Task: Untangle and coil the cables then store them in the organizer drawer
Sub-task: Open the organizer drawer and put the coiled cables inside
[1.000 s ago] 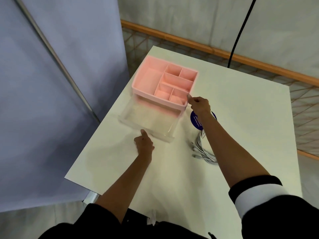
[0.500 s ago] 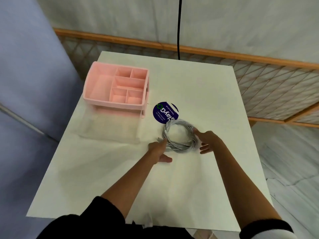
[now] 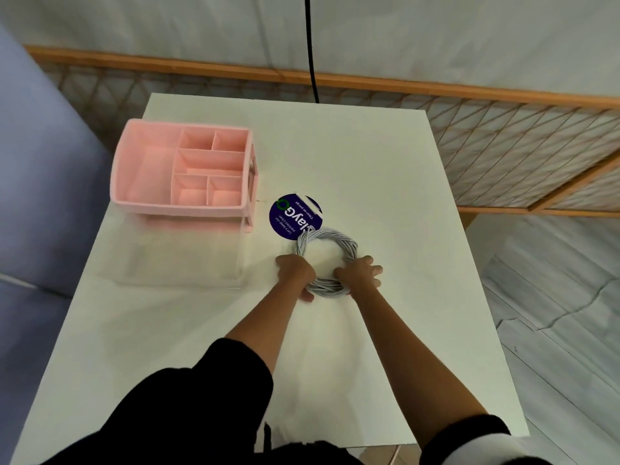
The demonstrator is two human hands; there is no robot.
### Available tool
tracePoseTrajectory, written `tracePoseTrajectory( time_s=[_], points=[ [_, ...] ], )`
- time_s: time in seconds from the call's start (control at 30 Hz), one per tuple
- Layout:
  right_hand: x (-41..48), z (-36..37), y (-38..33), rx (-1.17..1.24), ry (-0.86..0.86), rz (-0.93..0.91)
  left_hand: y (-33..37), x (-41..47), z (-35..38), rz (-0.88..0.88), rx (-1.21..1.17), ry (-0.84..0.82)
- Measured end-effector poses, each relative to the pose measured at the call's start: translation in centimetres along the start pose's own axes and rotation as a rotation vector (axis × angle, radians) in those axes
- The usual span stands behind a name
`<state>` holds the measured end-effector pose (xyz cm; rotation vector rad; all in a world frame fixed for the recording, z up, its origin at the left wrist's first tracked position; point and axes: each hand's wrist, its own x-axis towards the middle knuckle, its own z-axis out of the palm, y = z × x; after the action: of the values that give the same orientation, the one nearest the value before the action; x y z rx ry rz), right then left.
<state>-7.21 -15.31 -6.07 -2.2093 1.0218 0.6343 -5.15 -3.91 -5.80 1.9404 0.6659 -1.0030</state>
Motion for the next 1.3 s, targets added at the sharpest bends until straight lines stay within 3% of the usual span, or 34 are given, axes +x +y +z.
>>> tracePoseTrajectory(
  time_s=[0.1,0.27,0.43,0.6,0.77,0.9,1.0,1.3],
  points=[
    [-0.3,0.1,-0.1,0.031,0.026,0.012,0.6,0.4,0.2,-0.048,0.000,-0.055],
    [-0.6,0.5,0.3,0.183,0.094,-0.049,0.2,-0.7,0.6,0.042,-0.145,-0.016],
    [-1.9,-0.6,-0.6,0.392,0.141,-0.180,-0.7,-2.2,-0.3,0.188,-0.299,0.128],
    [-5.2,-1.5,-4.6,0.403,0.150,-0.423,-0.6,-4.6,-5.0,0.345,-0.338,0.194],
    [-10.0,0.2,-9.4,0.177,-0.054,-0.568,-3.9,-7.0,-13.1,0.294,-0.338,0.135],
    [-13.3,3.3,-11.9,0.074,-0.311,-0.540,-8.5,-7.9,-18.5,0.147,-0.372,0.032],
    [-14.5,5.4,-13.7,0.127,-0.512,-0.436,-10.4,-6.9,-21.5,0.089,-0.364,0.036],
    [-11.6,10.0,-17.2,0.322,-0.644,-0.273,-10.0,-1.7,-26.3,0.056,-0.436,0.050]
  ],
)
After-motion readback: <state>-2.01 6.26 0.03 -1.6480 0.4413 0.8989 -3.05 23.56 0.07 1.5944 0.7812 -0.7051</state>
